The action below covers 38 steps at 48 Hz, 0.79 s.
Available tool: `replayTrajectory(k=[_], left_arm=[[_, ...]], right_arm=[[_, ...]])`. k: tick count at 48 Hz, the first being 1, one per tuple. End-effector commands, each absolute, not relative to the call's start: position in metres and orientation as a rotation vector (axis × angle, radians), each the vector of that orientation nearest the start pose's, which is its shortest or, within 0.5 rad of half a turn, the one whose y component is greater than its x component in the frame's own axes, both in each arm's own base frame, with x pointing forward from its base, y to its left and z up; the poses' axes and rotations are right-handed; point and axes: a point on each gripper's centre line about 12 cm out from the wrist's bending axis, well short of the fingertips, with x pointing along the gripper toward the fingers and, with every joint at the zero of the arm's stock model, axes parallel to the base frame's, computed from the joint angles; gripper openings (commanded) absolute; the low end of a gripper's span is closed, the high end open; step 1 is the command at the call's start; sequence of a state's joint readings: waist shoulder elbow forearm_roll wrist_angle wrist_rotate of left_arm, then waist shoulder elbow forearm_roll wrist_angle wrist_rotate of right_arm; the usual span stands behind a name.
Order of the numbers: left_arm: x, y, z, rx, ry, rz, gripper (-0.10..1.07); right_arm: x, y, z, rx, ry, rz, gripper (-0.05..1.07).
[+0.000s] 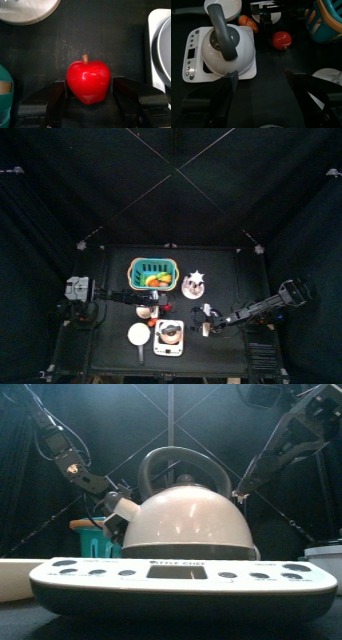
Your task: Grab apple and place onto small plate
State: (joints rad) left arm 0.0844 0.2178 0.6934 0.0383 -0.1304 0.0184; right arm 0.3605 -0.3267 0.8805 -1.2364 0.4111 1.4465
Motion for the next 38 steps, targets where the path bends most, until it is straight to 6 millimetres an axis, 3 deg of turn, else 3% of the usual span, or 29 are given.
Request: replayTrajectory(k=[1, 13, 38], left_arm=[[0.398, 0.032, 0.098, 0.02, 0.744, 0.054, 0.87], [0.398, 0.032, 0.105, 0.02, 0.733, 0.054, 0.72], [0.394, 0.012, 0.151, 0.045, 0.651, 0.008, 0.71]], right_arm=[[0.297, 0.064, 0.21, -0.015, 0.617, -0.098, 1.04], [0.296, 0.064, 0.208, -0.002, 0.626, -0.104, 1.04], [0.296, 0.064, 0.207, 0.002, 0.63, -0.104, 1.04]])
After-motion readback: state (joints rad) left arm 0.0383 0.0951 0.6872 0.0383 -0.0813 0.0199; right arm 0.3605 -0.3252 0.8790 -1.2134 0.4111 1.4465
